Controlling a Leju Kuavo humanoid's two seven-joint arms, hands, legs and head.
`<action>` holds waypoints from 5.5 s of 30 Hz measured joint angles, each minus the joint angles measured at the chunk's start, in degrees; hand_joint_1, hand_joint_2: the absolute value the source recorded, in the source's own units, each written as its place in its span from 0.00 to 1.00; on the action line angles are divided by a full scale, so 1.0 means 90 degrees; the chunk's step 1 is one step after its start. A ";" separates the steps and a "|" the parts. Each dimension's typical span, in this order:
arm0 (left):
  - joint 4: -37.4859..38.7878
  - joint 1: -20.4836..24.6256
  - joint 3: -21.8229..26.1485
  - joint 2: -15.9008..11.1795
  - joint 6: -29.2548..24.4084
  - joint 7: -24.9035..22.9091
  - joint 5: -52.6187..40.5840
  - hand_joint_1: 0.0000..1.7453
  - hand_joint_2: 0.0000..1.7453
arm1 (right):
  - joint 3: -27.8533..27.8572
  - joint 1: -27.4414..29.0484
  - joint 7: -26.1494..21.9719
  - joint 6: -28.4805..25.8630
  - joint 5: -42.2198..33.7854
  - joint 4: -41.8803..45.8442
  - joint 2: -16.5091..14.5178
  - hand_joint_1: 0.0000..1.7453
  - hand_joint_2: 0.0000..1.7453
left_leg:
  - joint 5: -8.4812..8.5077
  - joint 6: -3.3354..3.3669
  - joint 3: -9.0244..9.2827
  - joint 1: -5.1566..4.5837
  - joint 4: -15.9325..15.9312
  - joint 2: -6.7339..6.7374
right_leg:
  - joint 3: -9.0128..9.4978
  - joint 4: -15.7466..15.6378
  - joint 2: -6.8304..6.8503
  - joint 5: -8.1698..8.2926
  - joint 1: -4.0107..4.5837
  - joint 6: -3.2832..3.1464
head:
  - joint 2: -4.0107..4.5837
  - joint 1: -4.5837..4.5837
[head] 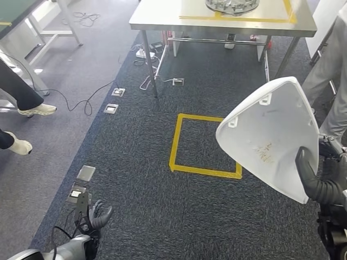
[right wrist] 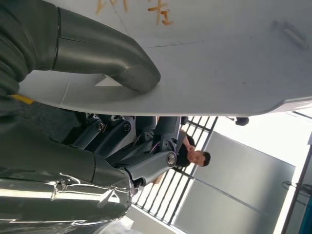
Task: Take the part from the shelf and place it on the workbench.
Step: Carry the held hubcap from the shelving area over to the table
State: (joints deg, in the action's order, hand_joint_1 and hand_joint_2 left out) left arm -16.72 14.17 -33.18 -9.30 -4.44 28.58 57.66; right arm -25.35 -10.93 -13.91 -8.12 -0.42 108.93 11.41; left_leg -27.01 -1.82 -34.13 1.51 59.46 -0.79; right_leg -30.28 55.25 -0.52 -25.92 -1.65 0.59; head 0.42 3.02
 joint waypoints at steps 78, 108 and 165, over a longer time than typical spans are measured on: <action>-0.0002 -0.0091 -0.0007 -0.0025 0.0030 -0.0013 0.0016 0.00 1.00 | -0.0030 -0.0097 0.0110 -0.0082 -0.0176 0.0014 0.0002 1.00 1.00 | 0.0411 0.0450 0.0125 -0.0168 -0.0622 0.0025 | -0.0109 0.1371 0.0027 -0.0896 0.0080 0.0115 | 0.0000 0.0009; 0.0000 -0.0109 -0.0012 -0.0050 0.0039 0.0004 0.0057 0.00 1.00 | -0.0129 -0.0125 0.0085 -0.0107 -0.0237 -0.0005 0.0014 1.00 1.00 | 0.0577 0.0426 0.0001 -0.0127 -0.0617 0.0065 | 0.0079 0.1176 0.0005 -0.0662 0.0104 0.0115 | 0.0000 -0.0008; 0.0002 0.0084 -0.0020 0.0031 0.0132 -0.0128 -0.0121 0.00 1.00 | -0.0095 0.0102 0.0132 -0.0230 -0.0088 0.0156 0.0065 1.00 1.00 | 0.0503 0.0286 -0.0060 -0.0129 -0.0548 0.0059 | 0.0222 -0.0121 -0.0030 -0.0113 0.0195 -0.0026 | 0.0000 0.0012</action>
State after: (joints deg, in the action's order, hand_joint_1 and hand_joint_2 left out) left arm -16.70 14.93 -33.36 -9.02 -3.25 27.43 56.57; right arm -26.20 -10.01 -12.72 -10.19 -1.21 110.33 11.99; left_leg -22.49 0.75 -34.67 0.35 54.53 -0.26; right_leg -28.28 54.17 -0.78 -26.93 0.11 0.36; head 0.42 3.13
